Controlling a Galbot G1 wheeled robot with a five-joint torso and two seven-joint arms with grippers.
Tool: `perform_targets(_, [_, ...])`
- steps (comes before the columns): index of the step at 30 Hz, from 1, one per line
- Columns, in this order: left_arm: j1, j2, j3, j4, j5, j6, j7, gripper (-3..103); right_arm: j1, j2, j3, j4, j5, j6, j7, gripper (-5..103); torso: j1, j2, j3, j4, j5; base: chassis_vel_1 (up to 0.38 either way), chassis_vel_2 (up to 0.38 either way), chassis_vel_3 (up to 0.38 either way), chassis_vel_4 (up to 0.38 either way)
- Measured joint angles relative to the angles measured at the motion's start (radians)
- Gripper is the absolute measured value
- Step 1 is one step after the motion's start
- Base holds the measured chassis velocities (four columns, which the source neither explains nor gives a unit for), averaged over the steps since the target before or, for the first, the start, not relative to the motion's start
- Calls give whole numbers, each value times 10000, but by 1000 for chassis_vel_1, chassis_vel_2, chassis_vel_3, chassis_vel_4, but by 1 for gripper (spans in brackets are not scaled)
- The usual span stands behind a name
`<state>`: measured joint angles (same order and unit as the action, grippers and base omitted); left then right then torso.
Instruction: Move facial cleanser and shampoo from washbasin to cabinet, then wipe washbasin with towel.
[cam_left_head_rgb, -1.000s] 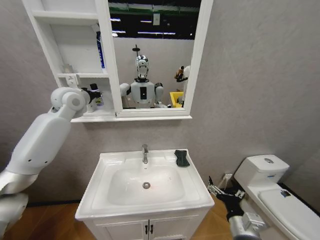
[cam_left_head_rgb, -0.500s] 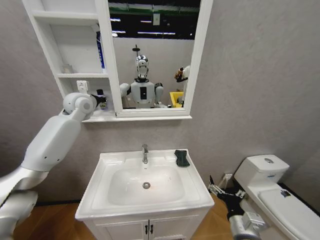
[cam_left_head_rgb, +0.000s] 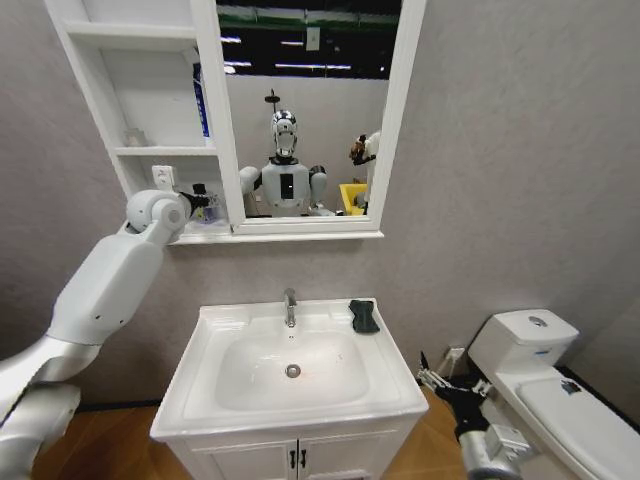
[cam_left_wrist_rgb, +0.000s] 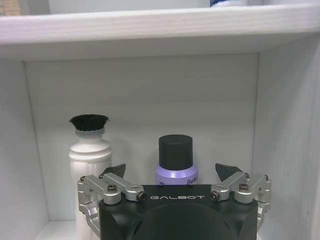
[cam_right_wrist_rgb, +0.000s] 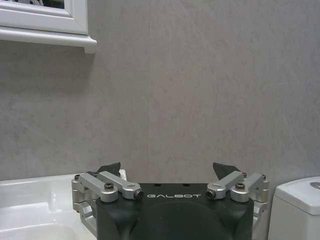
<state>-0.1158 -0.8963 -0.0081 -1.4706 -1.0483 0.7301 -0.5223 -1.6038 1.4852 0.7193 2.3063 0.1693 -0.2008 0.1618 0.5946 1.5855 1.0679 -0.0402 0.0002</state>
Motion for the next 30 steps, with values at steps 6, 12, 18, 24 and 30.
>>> perform_targets(6, [1977,386,-980,-2167,243,-264,-945,100,-5,23,-102,43,-76,-20,3,100,-1,0,0,3,-3,0,0,0,0])
perform_targets(12, [3856,561,-2070,-3934,851,-823,-1231,100,-45,103,-193,77,-145,-33,3,100,0,0,-1,-3,-2,0,0,0,0])
perform_targets(18, [7698,436,-4410,-6101,2217,-1350,-842,100,-100,102,-110,123,-105,-32,3,100,-1,0,-1,3,-5,0,0,0,0])
perform_targets(24, [13050,-1350,-6927,-8248,5445,-2697,1210,100,7,41,-185,145,-4,-102,-9,100,-2,1,-2,5,-2,0,0,0,0])
perform_targets(30, [17288,-3991,-8354,-9379,7464,-4507,3238,100,34,-1,-373,136,9,-150,-132,100,-4,1,-3,4,0,0,0,0,0])
